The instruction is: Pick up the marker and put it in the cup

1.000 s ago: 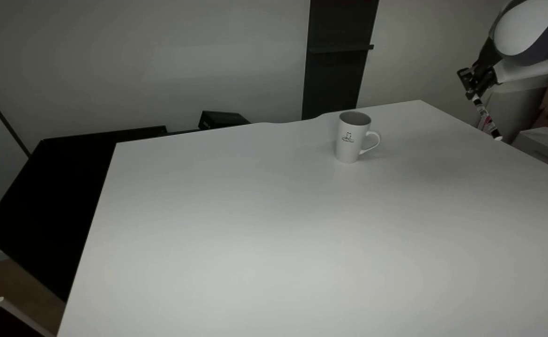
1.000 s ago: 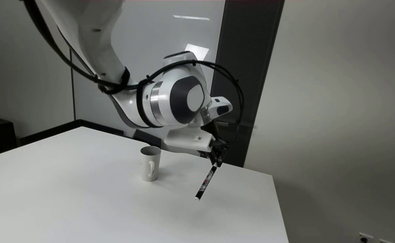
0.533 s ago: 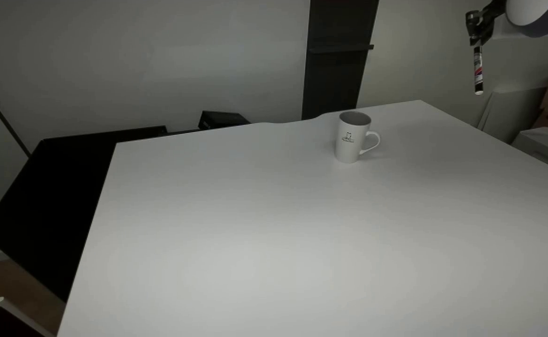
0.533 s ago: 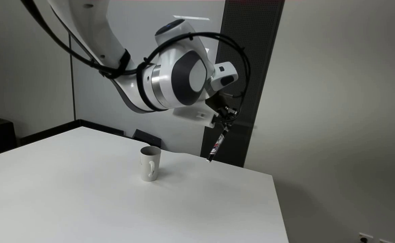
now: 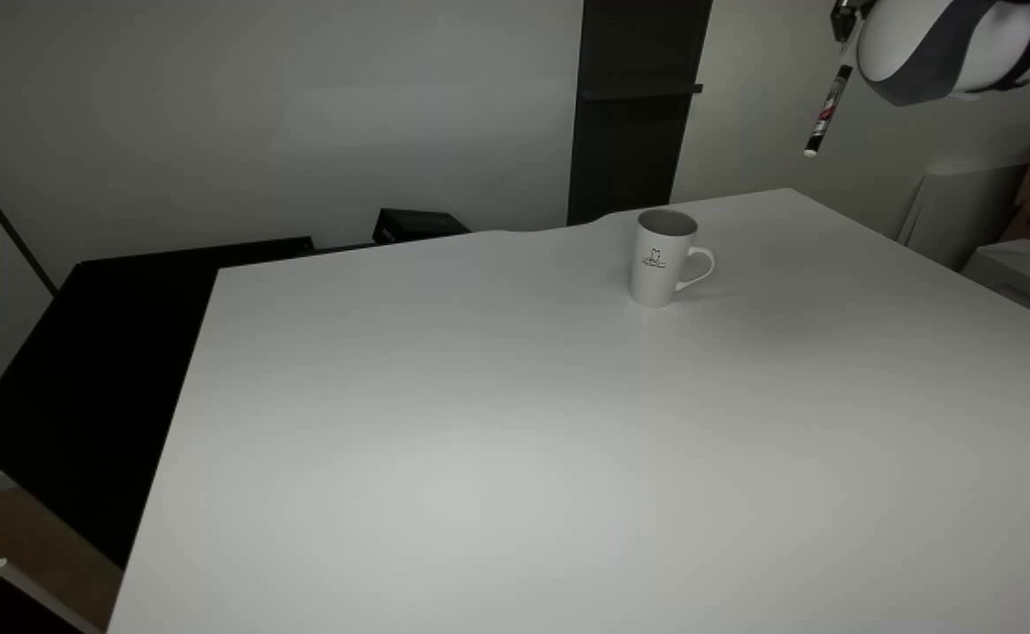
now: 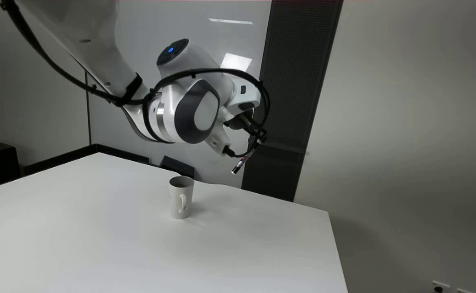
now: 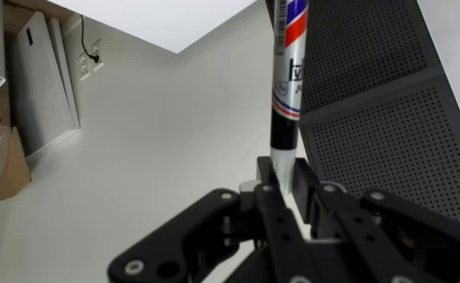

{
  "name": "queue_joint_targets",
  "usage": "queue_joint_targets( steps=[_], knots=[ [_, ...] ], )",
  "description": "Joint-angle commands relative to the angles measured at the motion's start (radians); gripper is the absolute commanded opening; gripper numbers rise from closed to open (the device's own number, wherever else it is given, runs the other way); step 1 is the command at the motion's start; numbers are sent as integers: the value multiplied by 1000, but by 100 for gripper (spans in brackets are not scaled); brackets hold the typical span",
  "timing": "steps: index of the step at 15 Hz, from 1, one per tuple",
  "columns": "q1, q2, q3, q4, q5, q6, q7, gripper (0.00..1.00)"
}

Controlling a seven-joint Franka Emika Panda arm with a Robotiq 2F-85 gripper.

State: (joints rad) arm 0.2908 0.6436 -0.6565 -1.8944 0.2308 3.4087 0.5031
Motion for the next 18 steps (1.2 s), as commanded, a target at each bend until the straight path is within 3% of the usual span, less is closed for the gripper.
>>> queue_joint_targets(
  steps=[1, 2, 7, 11, 18],
  knots=[
    [104, 121, -56, 74, 176, 109, 95, 7],
    [151, 163, -93, 139, 228, 68, 113, 7],
    [265, 296, -144, 247, 377, 49, 142, 7],
    [300, 366, -139, 267, 430, 48, 136, 7],
    [312, 392, -108, 216, 413, 47, 83, 7]
  ],
)
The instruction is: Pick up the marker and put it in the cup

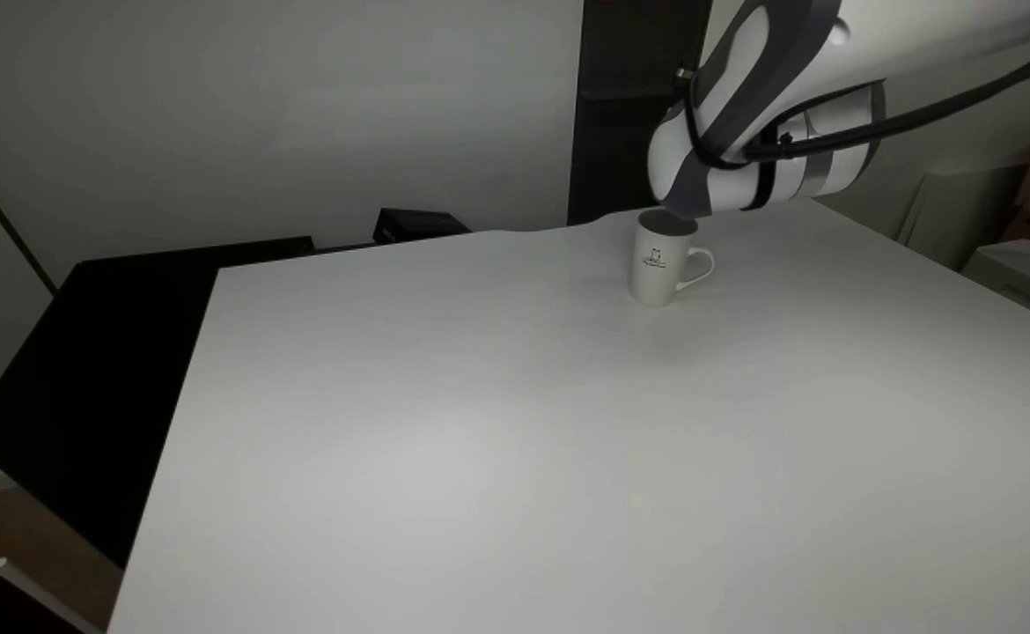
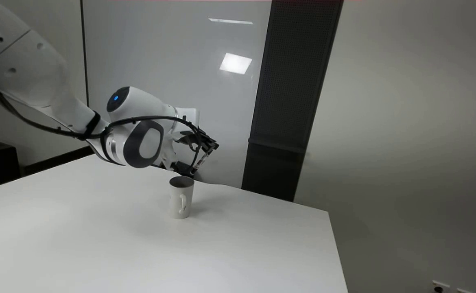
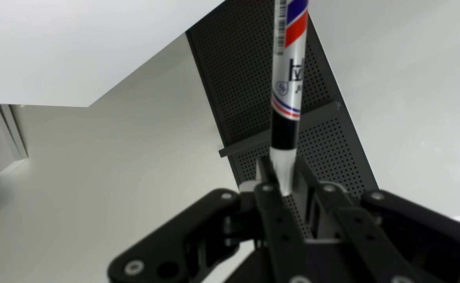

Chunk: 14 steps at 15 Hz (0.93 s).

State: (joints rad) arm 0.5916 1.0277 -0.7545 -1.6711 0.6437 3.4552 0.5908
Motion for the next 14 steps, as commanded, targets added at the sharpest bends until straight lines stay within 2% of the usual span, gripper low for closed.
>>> queue_joint_targets(
  steps=[1, 14],
  knots=[
    [14, 8, -12, -11, -1, 0, -12, 7],
    [32, -72, -22, -69, -13, -24, -88, 7]
  ],
)
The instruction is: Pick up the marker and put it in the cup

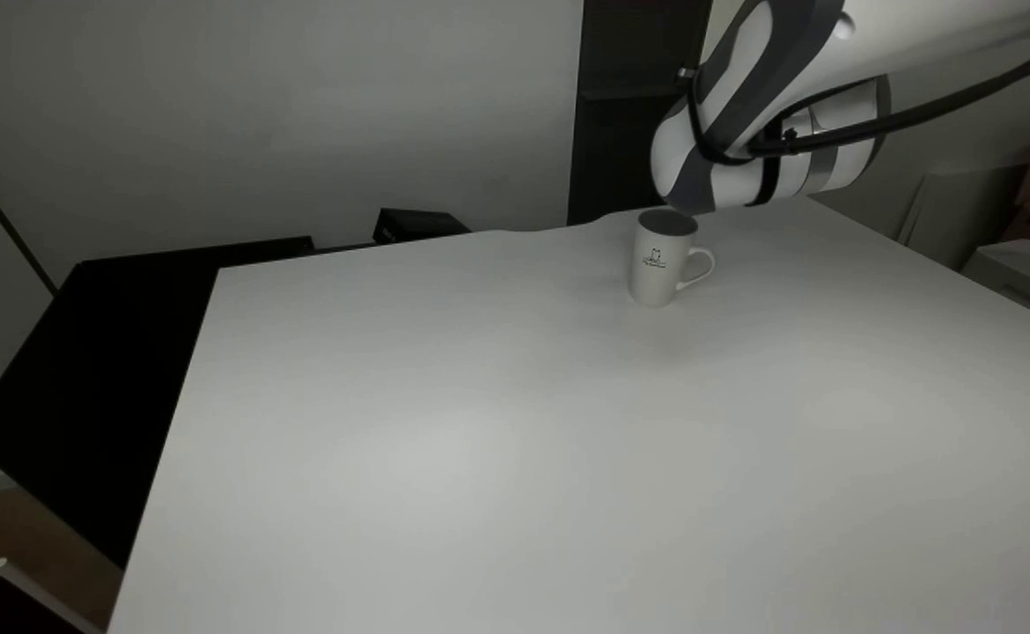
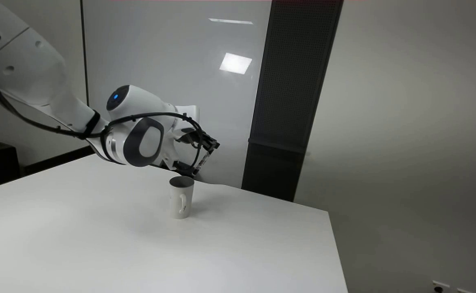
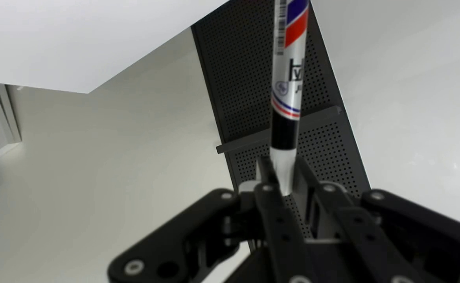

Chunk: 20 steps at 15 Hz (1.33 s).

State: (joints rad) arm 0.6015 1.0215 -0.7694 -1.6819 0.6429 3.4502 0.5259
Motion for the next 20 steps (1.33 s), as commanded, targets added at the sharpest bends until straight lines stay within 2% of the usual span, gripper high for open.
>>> queue_joint_targets(
  steps=[1, 8, 18, 19, 20],
  knots=[
    [26, -80, -4, -71, -13, -18, -30, 7],
    [75, -142, -5, -169, -5, -16, -67, 7],
    [107, -140, -3, -240, -5, -29, -84, 7],
    [107, -142, -2, -243, -7, -36, -88, 51],
    [107, -141, -3, -244, -5, -43, -89, 52]
  ],
)
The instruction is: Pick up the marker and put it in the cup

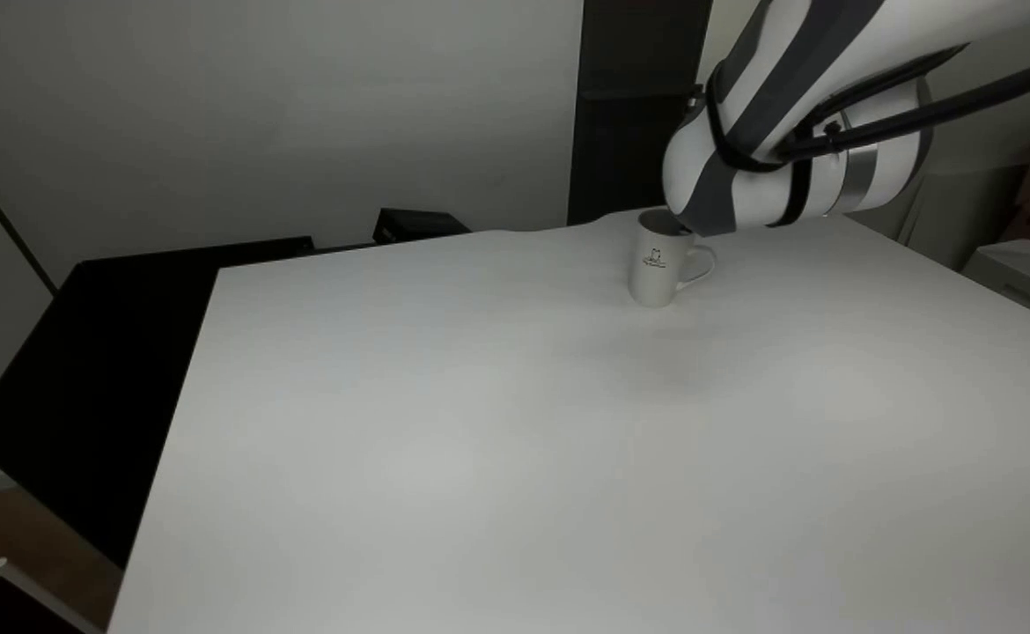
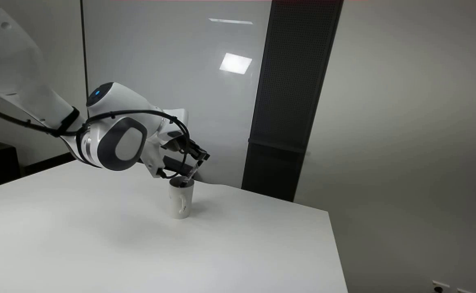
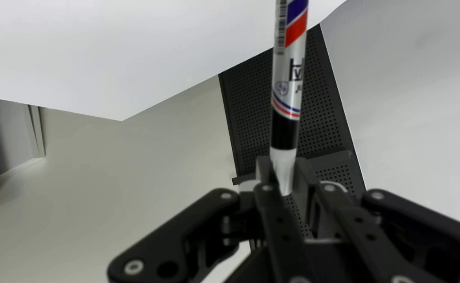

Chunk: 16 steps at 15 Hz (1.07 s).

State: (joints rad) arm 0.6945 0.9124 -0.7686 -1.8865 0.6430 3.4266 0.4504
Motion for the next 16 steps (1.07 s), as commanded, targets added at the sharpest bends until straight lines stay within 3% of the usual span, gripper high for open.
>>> queue_joint_targets(
  steps=[1, 8, 9, 11, 16],
  knots=[
    [15, -30, -7, -39, -2, -27, -13, 57],
    [14, -35, -25, -37, -2, -58, -15, 97],
    [12, -38, -27, -36, -5, -62, -17, 99],
    [-20, -93, 7, -38, -51, -106, -50, 100],
    [-241, -341, 229, -54, -295, -247, -214, 100]
  ],
)
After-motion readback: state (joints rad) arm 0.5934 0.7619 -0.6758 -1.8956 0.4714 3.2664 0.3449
